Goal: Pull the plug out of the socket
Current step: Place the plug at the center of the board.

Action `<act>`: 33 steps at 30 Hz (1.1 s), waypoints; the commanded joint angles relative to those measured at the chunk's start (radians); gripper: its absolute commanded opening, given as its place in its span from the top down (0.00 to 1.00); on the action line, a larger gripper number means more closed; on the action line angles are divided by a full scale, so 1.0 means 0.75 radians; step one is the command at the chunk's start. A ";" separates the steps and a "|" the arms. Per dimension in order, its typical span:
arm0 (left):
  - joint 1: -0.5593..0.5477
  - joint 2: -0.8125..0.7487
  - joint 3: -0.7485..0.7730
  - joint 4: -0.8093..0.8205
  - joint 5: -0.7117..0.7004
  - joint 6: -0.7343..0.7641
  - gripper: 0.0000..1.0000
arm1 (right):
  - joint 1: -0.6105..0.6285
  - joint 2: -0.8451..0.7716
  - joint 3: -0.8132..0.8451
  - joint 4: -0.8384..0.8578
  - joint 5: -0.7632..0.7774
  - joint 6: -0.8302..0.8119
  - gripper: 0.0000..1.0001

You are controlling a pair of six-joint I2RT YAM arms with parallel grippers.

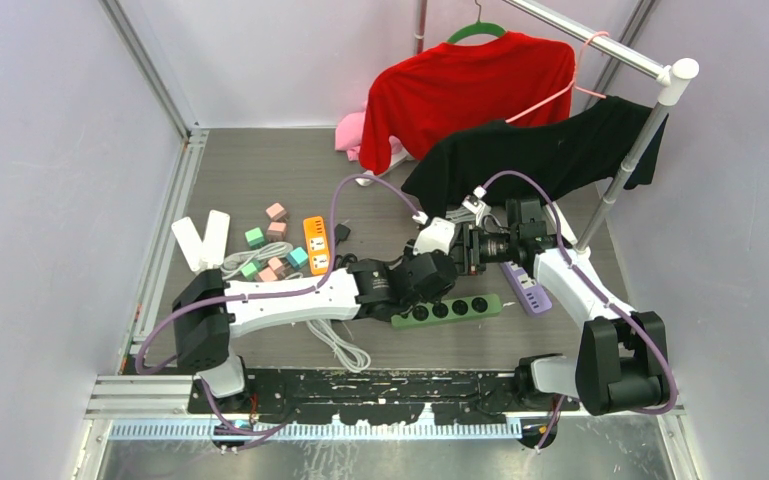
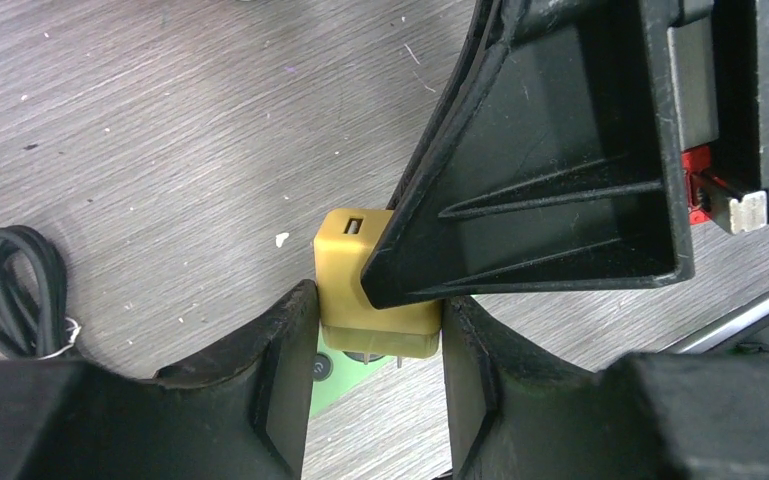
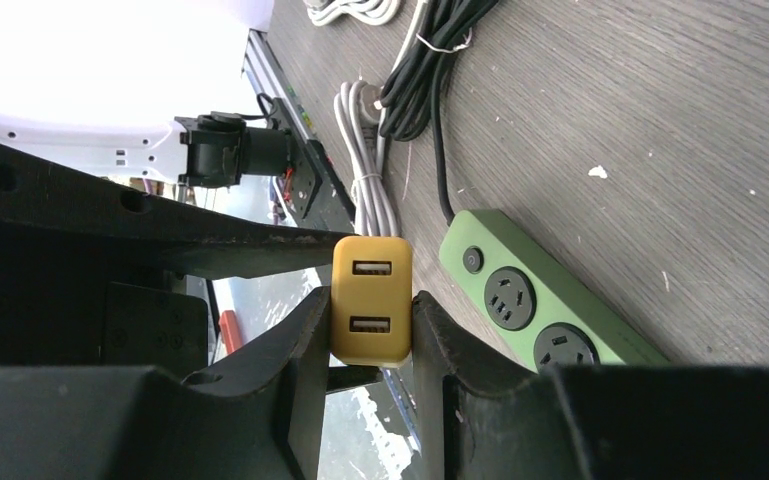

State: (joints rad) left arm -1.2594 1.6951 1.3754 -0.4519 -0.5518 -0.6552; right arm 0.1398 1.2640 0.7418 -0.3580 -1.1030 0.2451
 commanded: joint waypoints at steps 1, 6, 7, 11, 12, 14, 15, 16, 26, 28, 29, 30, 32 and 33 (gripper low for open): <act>0.037 -0.035 -0.054 0.048 0.035 -0.035 0.57 | -0.001 -0.007 0.009 0.034 -0.080 0.011 0.90; 0.064 -0.054 -0.100 0.074 0.064 -0.043 0.54 | -0.001 -0.002 0.009 0.034 -0.084 0.011 0.90; 0.067 -0.054 -0.103 0.074 0.069 -0.043 0.52 | 0.000 0.000 0.009 0.035 -0.087 0.012 0.90; 0.072 -0.047 -0.105 0.082 0.084 -0.039 0.47 | 0.000 0.002 0.009 0.034 -0.091 0.014 0.90; 0.072 -0.046 -0.106 0.085 0.086 -0.037 0.47 | 0.000 0.002 0.009 0.034 -0.092 0.014 0.90; 0.072 -0.044 -0.106 0.090 0.090 -0.034 0.47 | -0.001 0.004 0.010 0.034 -0.092 0.014 0.90; 0.073 -0.044 -0.105 0.090 0.091 -0.033 0.47 | -0.001 0.002 0.008 0.034 -0.094 0.014 0.90; 0.074 -0.046 -0.107 0.091 0.090 -0.031 0.49 | -0.001 0.002 0.008 0.034 -0.094 0.015 0.90; 0.142 -0.130 -0.228 0.130 0.102 -0.025 1.00 | -0.002 -0.023 0.025 -0.030 -0.098 -0.140 0.45; 0.175 -0.168 -0.286 0.132 0.086 -0.019 1.00 | -0.001 -0.043 0.035 -0.073 -0.078 -0.216 0.13; 0.198 -0.194 -0.326 0.127 0.069 -0.019 1.00 | 0.000 -0.052 0.036 -0.079 -0.059 -0.236 0.01; 0.224 -0.212 -0.356 0.113 0.055 -0.023 1.00 | -0.001 -0.059 0.035 -0.082 -0.041 -0.249 0.00; 0.292 -0.252 -0.406 0.050 0.014 -0.057 1.00 | 0.000 -0.063 0.037 -0.084 -0.002 -0.260 0.00; 0.332 -0.272 -0.424 0.011 -0.007 -0.076 1.00 | 0.000 -0.061 0.038 -0.088 0.004 -0.259 0.00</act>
State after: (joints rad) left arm -1.1053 1.5822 1.1019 -0.3725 -0.4557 -0.6750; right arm 0.1337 1.2583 0.7422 -0.3985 -1.1007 0.1139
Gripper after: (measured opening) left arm 0.420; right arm 0.995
